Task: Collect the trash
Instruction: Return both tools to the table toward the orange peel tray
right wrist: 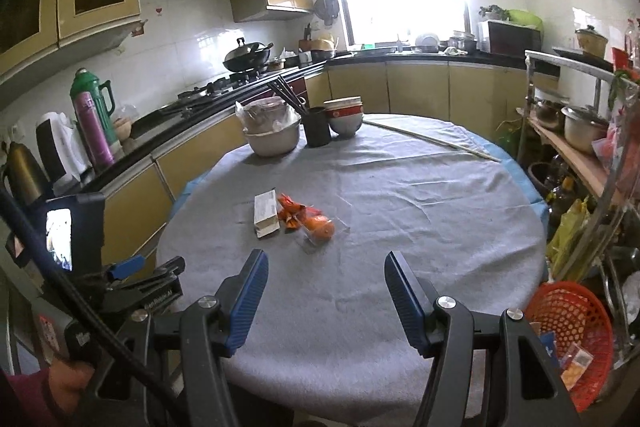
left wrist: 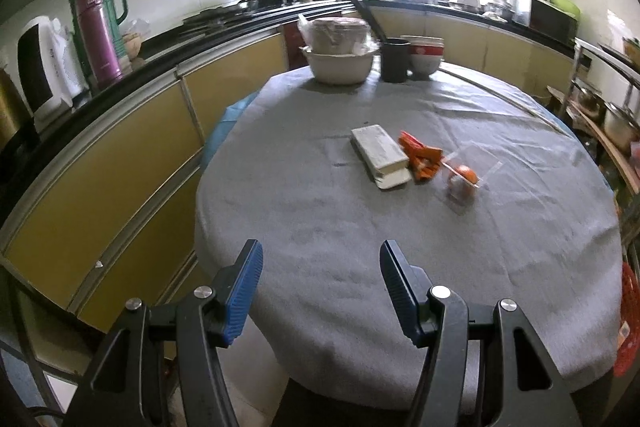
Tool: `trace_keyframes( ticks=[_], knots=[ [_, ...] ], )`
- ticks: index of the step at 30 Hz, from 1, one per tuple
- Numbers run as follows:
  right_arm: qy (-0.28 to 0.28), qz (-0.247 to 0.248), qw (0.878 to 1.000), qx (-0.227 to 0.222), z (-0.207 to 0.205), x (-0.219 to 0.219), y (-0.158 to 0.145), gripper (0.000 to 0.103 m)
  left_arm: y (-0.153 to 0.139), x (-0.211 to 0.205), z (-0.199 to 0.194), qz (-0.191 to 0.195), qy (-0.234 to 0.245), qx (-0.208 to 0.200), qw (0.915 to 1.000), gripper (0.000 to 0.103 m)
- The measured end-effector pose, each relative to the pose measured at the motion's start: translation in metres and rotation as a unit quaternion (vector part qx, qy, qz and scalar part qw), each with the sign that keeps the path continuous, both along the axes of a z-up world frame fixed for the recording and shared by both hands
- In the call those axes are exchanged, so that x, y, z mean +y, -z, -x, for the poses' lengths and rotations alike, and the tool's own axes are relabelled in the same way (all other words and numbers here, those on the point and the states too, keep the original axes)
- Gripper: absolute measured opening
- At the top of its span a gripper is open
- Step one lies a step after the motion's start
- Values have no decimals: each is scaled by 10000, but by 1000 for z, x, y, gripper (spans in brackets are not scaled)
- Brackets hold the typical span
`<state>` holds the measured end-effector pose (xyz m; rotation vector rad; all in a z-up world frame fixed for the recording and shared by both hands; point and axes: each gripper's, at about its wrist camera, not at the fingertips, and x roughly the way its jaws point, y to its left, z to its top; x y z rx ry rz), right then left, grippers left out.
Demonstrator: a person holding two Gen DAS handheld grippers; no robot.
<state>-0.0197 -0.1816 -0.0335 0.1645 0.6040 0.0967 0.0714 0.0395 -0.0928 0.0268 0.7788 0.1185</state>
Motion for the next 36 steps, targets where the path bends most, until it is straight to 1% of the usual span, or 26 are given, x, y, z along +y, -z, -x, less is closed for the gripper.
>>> trace_keyframes(
  ticks=[7, 10, 12, 15, 18, 22, 25, 27, 30, 33, 36],
  knots=[
    [-27, -254, 9990, 364, -25, -6, 18, 64, 5, 46, -26, -29, -739, 95, 9972, 62],
    [-124, -364, 9979, 528, -43, -4, 28, 64, 12, 60, -34, -91, -925, 215, 9954, 62],
    [-143, -408, 9971, 632, -55, 0, 34, 64, 18, 68, -43, -93, -997, 382, 9942, 62],
    [-213, -563, 9950, 791, -72, 3, 44, 64, 25, 72, -58, -177, -998, 514, 9935, 62],
    [-245, -530, 9935, 981, -90, 8, 56, 64, 31, 73, -69, -198, -967, 622, 9932, 62],
    [-181, -723, 9889, 1282, -114, 6, 76, 64, 41, 70, -88, -170, -752, 850, 9934, 62],
    [-83, -912, 9851, 1454, -129, 2, 90, 64, 47, 65, -92, -194, -662, 950, 9931, 62],
    [-14, -999, 9833, 1524, -137, 0, 97, 64, 53, 60, -94, -206, -523, 1059, 9928, 62],
    [60, -1283, 9774, 1678, -155, -5, 108, 64, 61, 52, -96, -306, -302, 1222, 9916, 62],
    [114, -1511, 9725, 1771, -175, -9, 115, 64, 63, 55, -99, -324, -297, 1243, 9913, 62],
    [131, -1600, 9711, 1766, -183, -11, 117, 64, 61, 60, -105, -180, -341, 1283, 9910, 62]
  ],
)
